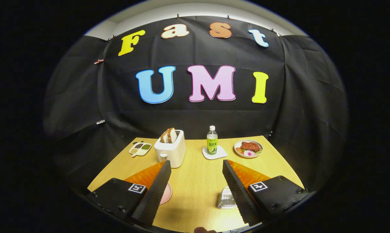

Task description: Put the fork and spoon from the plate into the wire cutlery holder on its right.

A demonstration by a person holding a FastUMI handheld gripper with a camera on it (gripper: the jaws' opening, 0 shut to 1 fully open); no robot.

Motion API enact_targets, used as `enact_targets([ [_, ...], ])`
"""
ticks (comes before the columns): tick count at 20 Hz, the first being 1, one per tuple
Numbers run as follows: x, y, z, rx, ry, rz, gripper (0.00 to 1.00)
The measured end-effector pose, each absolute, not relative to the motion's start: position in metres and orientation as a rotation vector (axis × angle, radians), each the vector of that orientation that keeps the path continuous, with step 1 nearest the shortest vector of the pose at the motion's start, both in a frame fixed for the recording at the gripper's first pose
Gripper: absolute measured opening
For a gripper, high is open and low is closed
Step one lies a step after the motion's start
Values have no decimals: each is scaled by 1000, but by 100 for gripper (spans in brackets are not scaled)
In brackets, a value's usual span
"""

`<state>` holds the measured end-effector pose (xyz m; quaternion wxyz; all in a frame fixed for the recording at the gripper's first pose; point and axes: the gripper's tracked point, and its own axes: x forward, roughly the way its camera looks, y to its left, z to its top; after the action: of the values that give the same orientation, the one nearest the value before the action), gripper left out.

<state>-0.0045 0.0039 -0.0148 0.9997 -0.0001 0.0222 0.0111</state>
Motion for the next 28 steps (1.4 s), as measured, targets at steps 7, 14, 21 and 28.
enact_targets([
  [7, -4, 9, -16, -1, 51, 35, 99],
  [14, 0, 16, -28, -8, 90, 54, 99],
  [21, 23, 82, -70, -71, 232, 205, 99],
  [28, 54, 148, -145, -160, 470, 352, 100],
])
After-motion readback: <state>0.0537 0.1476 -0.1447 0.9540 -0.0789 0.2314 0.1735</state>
